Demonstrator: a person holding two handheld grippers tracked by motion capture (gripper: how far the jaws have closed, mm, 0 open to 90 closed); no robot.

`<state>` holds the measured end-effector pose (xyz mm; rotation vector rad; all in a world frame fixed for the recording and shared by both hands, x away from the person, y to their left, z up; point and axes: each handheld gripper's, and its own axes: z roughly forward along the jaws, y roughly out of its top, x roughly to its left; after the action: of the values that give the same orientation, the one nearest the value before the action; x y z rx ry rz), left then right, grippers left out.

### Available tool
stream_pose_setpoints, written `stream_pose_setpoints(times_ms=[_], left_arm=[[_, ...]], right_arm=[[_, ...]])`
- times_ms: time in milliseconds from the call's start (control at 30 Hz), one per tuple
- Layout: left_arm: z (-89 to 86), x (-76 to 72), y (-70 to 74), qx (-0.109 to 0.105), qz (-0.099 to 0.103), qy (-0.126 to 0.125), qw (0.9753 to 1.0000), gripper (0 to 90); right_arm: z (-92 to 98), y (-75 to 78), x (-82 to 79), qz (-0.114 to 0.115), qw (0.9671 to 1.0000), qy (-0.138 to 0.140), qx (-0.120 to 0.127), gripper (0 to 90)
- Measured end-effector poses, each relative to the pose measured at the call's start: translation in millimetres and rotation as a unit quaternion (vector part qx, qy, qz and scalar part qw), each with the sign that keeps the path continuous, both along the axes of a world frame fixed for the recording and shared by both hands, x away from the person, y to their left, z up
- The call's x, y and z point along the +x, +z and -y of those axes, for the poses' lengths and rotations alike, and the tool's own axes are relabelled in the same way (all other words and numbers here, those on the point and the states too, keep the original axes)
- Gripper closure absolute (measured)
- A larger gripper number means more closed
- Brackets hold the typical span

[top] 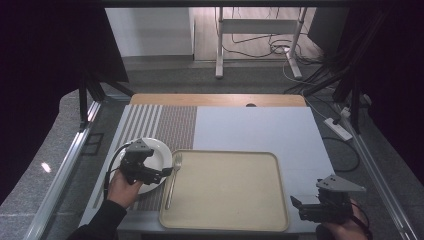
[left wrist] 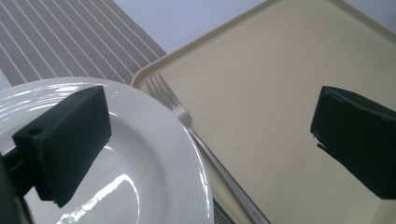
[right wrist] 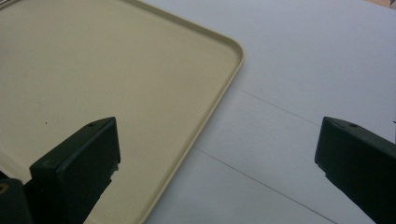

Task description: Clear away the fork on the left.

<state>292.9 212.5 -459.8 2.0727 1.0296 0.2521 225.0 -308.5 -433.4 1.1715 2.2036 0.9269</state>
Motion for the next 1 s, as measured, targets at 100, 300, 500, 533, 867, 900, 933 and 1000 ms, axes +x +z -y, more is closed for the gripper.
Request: stream_pose_setpoints(times_ms=[100,300,500,533,867,900,933,1000], left_arm=[[-3.6,-3.3,0.4,-0.004,0.0,0.008,1.0,0.0],[-12.5,-9.7,0.3,-0.018,0.001,0.015,0.9997,0.0],[-17.9,-16.0,-1.1,-0.025,-0.001,0.019,0.9995,0.0],[-18.7,-17.0,-1.3,-0.026,-0.001,0.02,0.9995,0.0],[-31.3,-31.7,-3.9,-0.036,-0.012,0.031,0.9988,0.0],[-32.8,-33.3,-4.3,-0.037,-0.013,0.032,0.9987,0.0],[-34.1,-35.0,-4.6,-0.039,-0.014,0.034,0.9985,0.0],[-36.9,-38.5,-5.2,-0.042,-0.016,0.038,0.9983,0.0]], right_arm=[[0.1,0.0,0.0,0.0,1.0,-0.001,0.001,0.7],[0.2,0.1,0.0,0.0,1.0,-0.001,0.001,0.8],[0.1,0.1,0.0,0.0,1.0,-0.001,0.001,0.8],[0.1,0.0,0.0,0.0,1.0,-0.001,0.001,0.8],[-0.3,0.0,-0.1,0.0,1.0,-0.002,0.0,0.7],[-0.6,0.0,-0.1,0.0,1.0,-0.002,-0.001,0.7],[-0.8,0.0,-0.1,0.0,1.0,-0.002,-0.001,0.7],[-1.0,0.0,-0.2,0.0,1.0,-0.002,-0.003,0.7]])
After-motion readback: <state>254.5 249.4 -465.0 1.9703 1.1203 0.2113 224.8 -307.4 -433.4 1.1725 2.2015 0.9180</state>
